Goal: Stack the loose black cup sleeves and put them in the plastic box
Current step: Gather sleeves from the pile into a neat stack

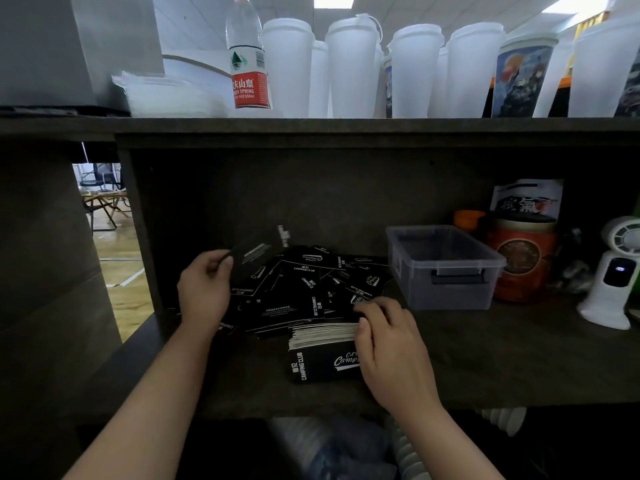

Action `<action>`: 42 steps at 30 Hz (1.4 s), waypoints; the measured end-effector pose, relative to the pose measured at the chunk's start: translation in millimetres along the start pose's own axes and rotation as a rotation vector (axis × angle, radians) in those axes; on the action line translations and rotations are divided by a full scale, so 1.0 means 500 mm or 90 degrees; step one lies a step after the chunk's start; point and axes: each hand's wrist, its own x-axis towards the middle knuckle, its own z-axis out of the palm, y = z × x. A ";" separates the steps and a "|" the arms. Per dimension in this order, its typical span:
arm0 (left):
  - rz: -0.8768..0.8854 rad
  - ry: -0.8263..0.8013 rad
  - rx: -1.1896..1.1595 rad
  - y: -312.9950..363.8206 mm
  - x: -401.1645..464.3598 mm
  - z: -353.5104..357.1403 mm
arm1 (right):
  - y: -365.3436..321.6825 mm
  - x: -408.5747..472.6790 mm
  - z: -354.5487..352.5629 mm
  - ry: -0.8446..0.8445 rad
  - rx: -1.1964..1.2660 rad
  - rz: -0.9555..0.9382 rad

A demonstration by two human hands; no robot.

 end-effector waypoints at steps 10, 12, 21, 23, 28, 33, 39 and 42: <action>-0.031 -0.398 -0.068 0.075 -0.243 -0.030 | -0.004 0.001 -0.004 -0.005 0.012 -0.011; -0.016 -0.358 -0.020 0.091 -0.266 -0.004 | 0.000 0.004 -0.003 0.006 -0.001 -0.030; 0.006 -0.287 0.275 0.035 -0.145 -0.017 | 0.006 0.005 0.002 0.017 0.002 -0.030; -0.034 -0.325 0.420 0.010 -0.113 -0.022 | 0.009 0.004 0.003 0.012 0.002 -0.025; -0.049 -0.265 0.316 -0.018 -0.109 -0.015 | 0.010 0.002 0.002 -0.002 0.009 -0.018; 0.029 -0.151 0.050 0.024 -0.139 -0.031 | 0.004 0.001 -0.004 -0.008 0.043 0.004; 0.120 -0.245 -0.064 0.077 -0.277 -0.026 | -0.005 -0.002 -0.014 -0.021 0.078 0.028; 0.072 -0.296 -0.053 0.080 -0.281 -0.019 | -0.002 -0.001 -0.010 -0.028 0.064 0.014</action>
